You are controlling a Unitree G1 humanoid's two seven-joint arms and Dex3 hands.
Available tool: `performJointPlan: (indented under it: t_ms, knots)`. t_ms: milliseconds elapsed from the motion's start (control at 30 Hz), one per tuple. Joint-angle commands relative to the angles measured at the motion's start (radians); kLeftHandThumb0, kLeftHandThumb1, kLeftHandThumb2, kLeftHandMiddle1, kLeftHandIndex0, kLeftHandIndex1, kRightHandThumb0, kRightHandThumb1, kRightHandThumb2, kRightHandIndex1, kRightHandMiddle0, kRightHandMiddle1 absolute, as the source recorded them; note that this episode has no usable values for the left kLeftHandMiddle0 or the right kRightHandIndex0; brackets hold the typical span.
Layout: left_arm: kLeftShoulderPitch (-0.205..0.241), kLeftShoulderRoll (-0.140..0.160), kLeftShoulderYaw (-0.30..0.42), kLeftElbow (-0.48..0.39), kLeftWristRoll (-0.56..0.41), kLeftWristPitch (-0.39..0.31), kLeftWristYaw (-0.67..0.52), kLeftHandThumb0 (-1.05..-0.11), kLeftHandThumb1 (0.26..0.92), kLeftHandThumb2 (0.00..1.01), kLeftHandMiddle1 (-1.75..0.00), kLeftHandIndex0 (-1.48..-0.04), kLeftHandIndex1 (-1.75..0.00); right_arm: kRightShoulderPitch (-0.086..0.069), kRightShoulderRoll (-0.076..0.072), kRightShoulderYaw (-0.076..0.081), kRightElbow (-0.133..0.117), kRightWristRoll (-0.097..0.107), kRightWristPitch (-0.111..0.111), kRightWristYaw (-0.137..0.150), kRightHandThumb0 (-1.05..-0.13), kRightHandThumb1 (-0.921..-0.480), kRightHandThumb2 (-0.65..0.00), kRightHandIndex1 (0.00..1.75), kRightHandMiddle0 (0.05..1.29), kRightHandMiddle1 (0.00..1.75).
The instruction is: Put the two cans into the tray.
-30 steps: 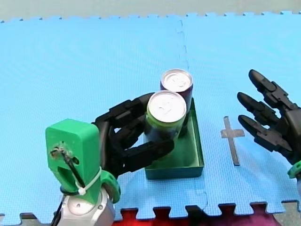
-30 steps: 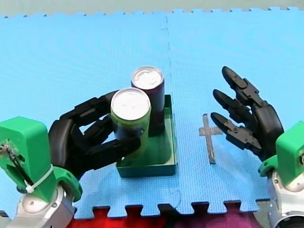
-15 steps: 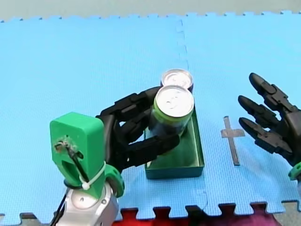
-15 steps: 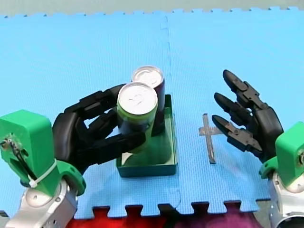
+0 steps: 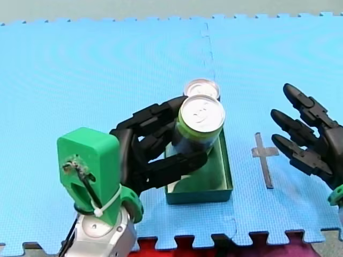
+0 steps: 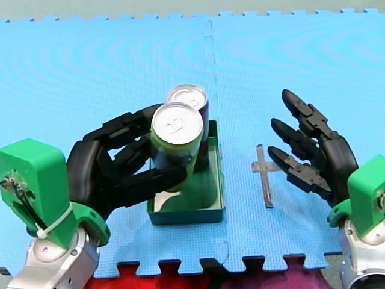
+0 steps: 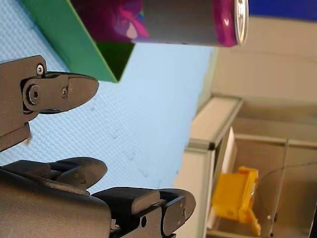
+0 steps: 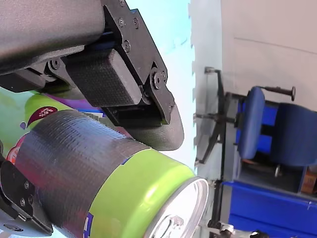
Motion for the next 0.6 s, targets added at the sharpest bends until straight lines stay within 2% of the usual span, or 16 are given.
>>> performJointPlan:
  t_ms: [0, 367, 567]
  knots:
    - [0.0, -0.006, -0.001, -0.013, -0.003, -0.007, -0.001, -0.376, 0.774, 0.0, 0.0, -1.26, 0.0, 0.001, -0.004, -0.001, -0.007, 0.001, -0.004, -0.002, -1.048, -0.921, -0.257, 0.0, 0.29, 0.0]
    - [0.029, -0.006, -0.002, 0.032, 0.001, -0.052, -0.013, -0.373, 0.775, 0.0, 0.0, -1.26, 0.0, 0.004, -0.008, -0.004, -0.02, 0.01, 0.001, 0.006, -1.048, -0.921, -0.263, 0.0, 0.29, 0.0]
    - [0.022, -0.005, 0.006, 0.058, 0.003, -0.055, -0.009, -0.372, 0.776, 0.0, 0.0, -1.26, 0.0, 0.005, -0.009, -0.008, -0.024, 0.017, 0.002, 0.016, -1.048, -0.921, -0.265, 0.0, 0.29, 0.0]
